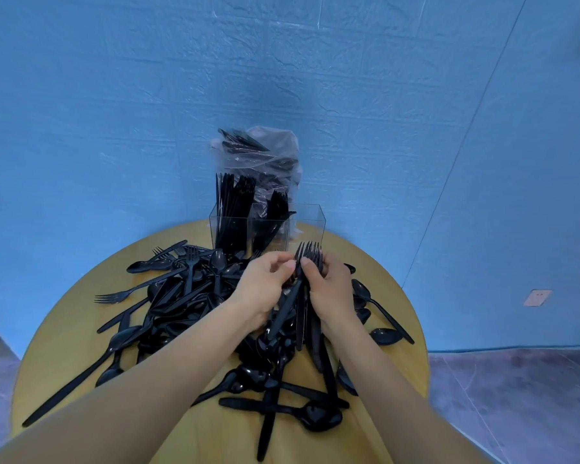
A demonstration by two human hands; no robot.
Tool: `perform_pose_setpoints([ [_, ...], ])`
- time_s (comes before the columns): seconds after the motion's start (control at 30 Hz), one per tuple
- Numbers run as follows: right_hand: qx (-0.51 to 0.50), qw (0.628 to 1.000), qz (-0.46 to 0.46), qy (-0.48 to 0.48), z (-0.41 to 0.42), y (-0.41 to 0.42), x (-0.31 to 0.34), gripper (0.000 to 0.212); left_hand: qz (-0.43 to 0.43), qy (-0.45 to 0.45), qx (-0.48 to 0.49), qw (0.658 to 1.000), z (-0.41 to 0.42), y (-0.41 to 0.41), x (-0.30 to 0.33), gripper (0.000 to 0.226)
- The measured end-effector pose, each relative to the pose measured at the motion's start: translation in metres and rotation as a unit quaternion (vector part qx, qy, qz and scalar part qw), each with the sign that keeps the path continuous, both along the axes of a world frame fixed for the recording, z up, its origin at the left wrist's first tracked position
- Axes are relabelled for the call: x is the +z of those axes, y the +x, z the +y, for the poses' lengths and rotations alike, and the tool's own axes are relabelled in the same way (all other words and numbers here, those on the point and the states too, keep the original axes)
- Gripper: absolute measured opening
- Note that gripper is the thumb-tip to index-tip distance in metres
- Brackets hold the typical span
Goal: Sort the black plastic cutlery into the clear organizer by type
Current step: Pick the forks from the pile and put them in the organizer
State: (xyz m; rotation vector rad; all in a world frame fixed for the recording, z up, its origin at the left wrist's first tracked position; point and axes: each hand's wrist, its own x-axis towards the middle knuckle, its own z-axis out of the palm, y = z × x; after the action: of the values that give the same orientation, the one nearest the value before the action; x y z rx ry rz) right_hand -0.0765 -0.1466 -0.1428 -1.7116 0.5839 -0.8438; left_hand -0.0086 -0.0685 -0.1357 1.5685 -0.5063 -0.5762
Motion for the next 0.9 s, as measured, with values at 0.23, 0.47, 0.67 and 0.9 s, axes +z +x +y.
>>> perform_pose_setpoints([
  [0.23, 0.051, 0.998, 0.0, -0.026, 0.006, -0.002, 0.01, 0.013, -0.089, -0.048, 0.091, 0.991, 0.002, 0.018, 0.023, 0.006],
  [0.47, 0.103, 0.994, 0.011, -0.028, 0.013, -0.006, 0.02, 0.013, 0.024, -0.107, 0.059, 0.992, -0.001, 0.017, 0.03, 0.014],
  [0.67, 0.079, 0.997, -0.006, 0.017, 0.017, 0.002, 0.018, 0.021, -0.083, -0.081, 0.053, 0.992, 0.004, 0.001, 0.034, 0.031],
  [0.9, 0.019, 0.998, -0.031, 0.042, 0.017, -0.002, 0.013, 0.013, 0.182, -0.013, -0.171, 0.968, 0.048, -0.039, 0.024, 0.037],
])
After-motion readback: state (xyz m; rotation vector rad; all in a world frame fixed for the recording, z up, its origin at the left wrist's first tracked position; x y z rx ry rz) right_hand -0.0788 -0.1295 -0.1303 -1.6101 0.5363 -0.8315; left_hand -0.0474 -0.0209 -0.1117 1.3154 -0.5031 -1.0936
